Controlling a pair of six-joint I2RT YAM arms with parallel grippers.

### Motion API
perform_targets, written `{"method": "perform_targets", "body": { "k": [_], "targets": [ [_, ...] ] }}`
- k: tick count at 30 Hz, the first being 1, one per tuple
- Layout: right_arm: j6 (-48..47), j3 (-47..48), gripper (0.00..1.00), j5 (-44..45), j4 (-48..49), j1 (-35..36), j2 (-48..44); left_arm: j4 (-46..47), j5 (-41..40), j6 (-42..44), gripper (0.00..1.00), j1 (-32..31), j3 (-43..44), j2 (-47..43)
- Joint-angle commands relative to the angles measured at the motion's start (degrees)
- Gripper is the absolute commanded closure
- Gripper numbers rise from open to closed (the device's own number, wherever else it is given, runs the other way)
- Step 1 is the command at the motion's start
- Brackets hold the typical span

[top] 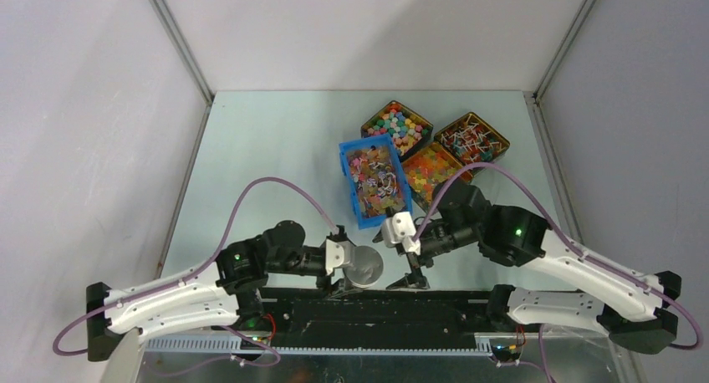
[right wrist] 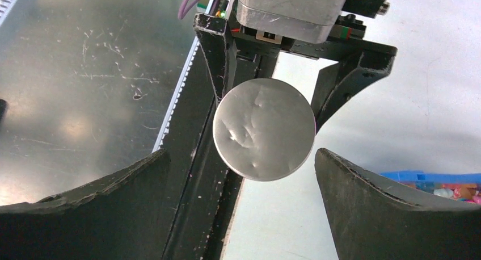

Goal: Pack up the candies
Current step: Screw the bottle lid onto the packing bottle.

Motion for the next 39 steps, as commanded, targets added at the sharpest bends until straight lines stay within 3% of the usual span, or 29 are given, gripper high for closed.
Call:
{"method": "perform_targets", "body": {
  "k": [1, 22, 28, 33, 39],
  "targets": [
    [-3.8, 3.0, 0.00, 2.0, 0.9, 1.3, 2.6, 2.6, 2.7, 1.4, 0.28, -0.2, 3.5, 0.1],
    [-6.8, 3.6, 0.02, 6.6, 4.2, 4.5, 9.2, 4.6, 3.6, -0.3, 0.32, -0.2, 4.1, -0.2],
    [-6.2, 3.6, 0.11, 6.4, 4.1, 4.7, 9.7, 4.9, 3.4, -0.2, 0.33, -0.3, 4.2, -0.3],
    [-5.6, 3.6, 0.28, 5.8, 3.6, 4.8, 10.0, 5.1, 2.6, -0.5, 0.33, -0.3, 3.9, -0.9],
    [-3.6, 3.6, 0.36, 7.0, 2.7, 4.9, 10.3, 6.6, -0.3, -1.8, 0.34, -0.2, 3.8, -1.6]
  ]
}}
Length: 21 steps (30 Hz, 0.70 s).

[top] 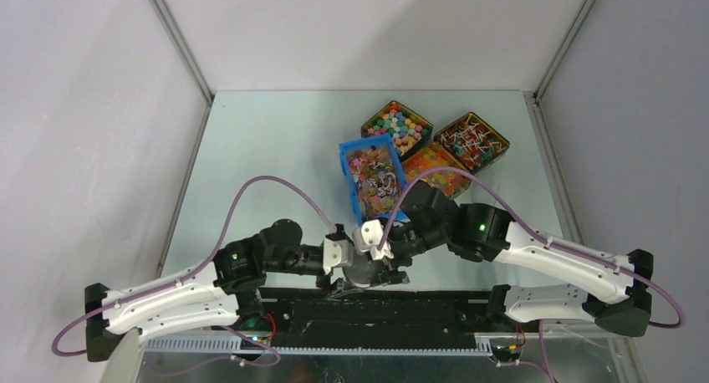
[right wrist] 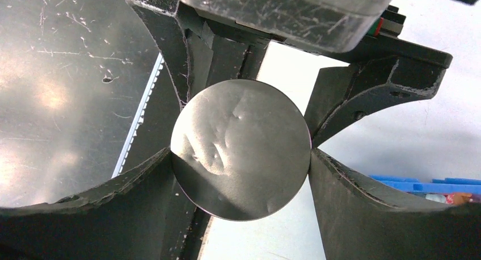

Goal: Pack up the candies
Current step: Screw the bottle lid onto the packing bottle.

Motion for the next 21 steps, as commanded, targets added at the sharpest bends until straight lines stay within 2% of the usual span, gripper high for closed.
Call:
{"method": "perform_targets", "body": {
  "k": [1, 10, 21],
  "targets": [
    [1.8, 2.2, 0.37, 2.2, 1.0, 0.5, 0.9, 6.2, -2.8, -1.8, 0.34, -0.2, 2.4, -1.7],
    [4.2, 2.2, 0.39, 13.1, -0.7, 3.2, 2.1, 8.4, -8.8, -5.1, 0.36, -0.3, 3.4, -1.0],
    [15.9, 4.2, 0.39, 19.9, 1.1, 4.0, 6.0, 13.8, -15.6, -6.2, 0.38, -0.3, 3.7, 1.7]
  ]
}}
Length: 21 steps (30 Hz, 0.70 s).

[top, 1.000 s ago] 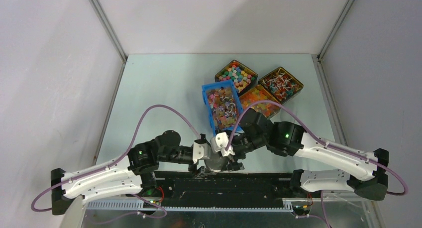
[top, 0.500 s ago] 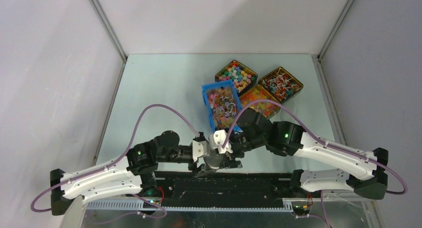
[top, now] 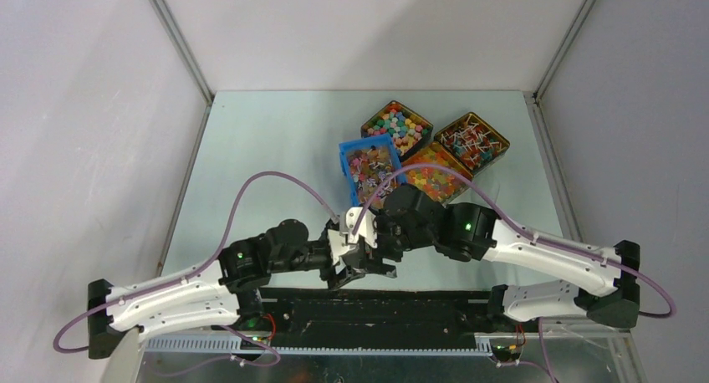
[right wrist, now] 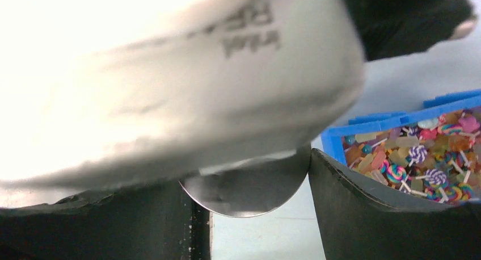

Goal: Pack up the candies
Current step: Screw the bottle lid onto the packing bottle.

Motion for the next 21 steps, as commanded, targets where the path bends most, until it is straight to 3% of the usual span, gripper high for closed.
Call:
{"method": "perform_targets", "body": {
  "k": [1, 7, 13, 21],
  "targets": [
    [7.4, 1.3, 0.39, 4.0, 2.9, 1.1, 2.0, 14.7, -3.8, -2.9, 0.38, -0.1, 3.7, 0.4],
    [14.0, 1.3, 0.38, 7.8, 5.5, 1.2, 2.7, 16.7, -6.7, -2.8, 0.39, -0.1, 3.9, 1.3],
    [14.9, 1.3, 0.33, 8.0, 5.8, 1.2, 3.3, 17.2, -6.8, -2.3, 0.39, -0.1, 3.9, 1.6],
    [9.3, 1.3, 0.01, 6.2, 3.9, 1.0, 0.8, 10.8, -5.4, -1.1, 0.38, -0.1, 3.2, -0.1]
  ]
}}
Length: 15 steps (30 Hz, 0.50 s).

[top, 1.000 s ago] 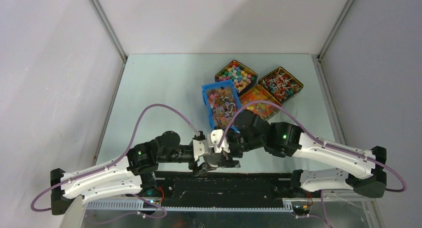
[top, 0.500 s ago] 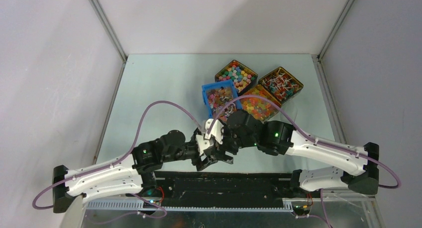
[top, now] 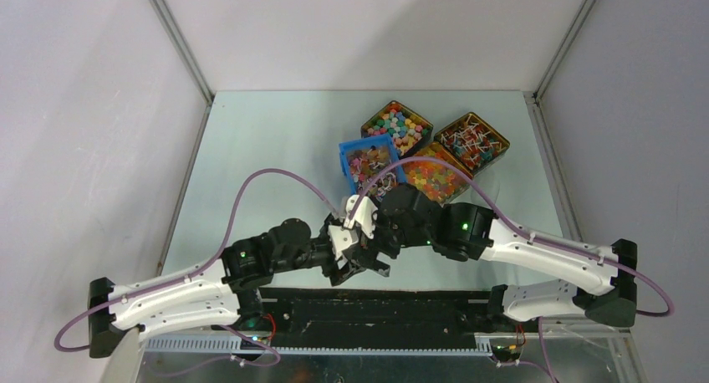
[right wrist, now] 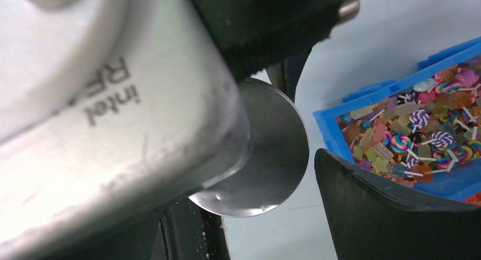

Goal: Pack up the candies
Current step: Screw the bottle lid onto the packing bottle.

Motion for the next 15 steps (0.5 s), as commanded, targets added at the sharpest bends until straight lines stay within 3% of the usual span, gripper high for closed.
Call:
{"method": "perform_targets", "body": {
  "k": [1, 15],
  "targets": [
    [-2.4, 1.3, 0.01, -1.6, 2.0, 0.8, -0.9, 7.9, 0.1, 0.5, 0.38, -0.2, 3.2, -2.1],
    [-13.6, 1.2, 0.00, -9.8, -8.8, -2.4, -7.9, -1.2, 8.5, 5.1, 0.38, -0.2, 2.8, -3.4]
  ]
}}
